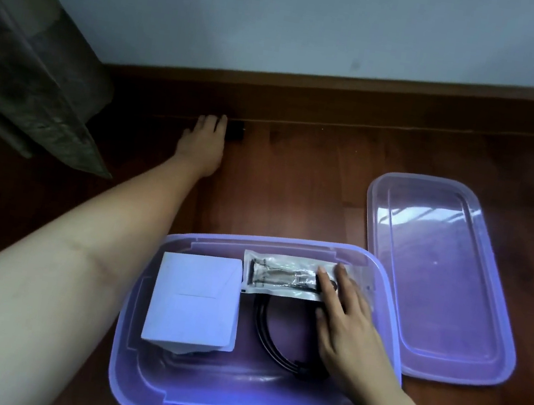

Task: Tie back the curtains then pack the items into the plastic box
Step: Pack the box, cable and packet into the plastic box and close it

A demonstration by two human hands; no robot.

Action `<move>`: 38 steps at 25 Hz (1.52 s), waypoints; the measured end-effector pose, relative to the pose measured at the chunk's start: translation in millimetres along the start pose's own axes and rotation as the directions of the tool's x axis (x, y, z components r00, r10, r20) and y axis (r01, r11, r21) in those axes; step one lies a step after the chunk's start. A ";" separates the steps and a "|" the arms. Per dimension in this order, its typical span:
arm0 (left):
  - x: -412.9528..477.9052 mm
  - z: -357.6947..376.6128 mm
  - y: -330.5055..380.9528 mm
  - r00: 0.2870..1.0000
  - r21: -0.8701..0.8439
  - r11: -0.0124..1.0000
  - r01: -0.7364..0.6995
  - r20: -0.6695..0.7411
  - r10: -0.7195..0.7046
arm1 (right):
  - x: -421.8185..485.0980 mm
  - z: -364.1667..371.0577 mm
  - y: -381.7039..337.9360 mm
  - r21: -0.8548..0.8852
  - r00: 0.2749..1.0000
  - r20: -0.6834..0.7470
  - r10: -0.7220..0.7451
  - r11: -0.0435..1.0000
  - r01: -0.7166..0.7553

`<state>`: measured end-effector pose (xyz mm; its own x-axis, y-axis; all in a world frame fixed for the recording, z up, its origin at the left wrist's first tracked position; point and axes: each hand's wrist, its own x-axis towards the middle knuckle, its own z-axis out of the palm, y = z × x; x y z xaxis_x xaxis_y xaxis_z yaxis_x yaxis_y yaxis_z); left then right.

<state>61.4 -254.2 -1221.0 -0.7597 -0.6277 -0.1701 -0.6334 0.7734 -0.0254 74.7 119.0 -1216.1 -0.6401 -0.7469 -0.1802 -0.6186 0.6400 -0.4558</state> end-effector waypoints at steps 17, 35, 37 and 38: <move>-220.0 -51.9 75.1 0.677 -0.388 0.555 -0.735 -0.454 0.580 | 11.4 -50.2 -6.2 0.679 0.965 -0.137 0.222 0.731 -0.072; -256.7 -42.7 38.3 0.990 -0.171 0.983 0.067 0.138 -0.044 | -30.8 -19.7 -77.3 0.387 0.929 0.366 -0.060 0.917 -0.094; -262.6 -30.7 36.8 0.966 -0.285 0.945 0.158 0.241 -0.088 | -33.8 -7.4 -91.1 0.376 0.899 0.430 -0.087 0.922 -0.091; -265.1 -25.7 38.4 0.957 -0.338 0.921 0.192 0.273 -0.099 | -34.7 -4.6 -95.7 0.374 0.881 0.460 -0.109 0.924 -0.081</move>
<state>234.7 -60.4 -1151.6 -0.6236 -0.6533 -0.4293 -0.7794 0.5622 0.2767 154.0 84.5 -1162.2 -0.2872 -0.8110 -0.5097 -0.3491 0.5842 -0.7327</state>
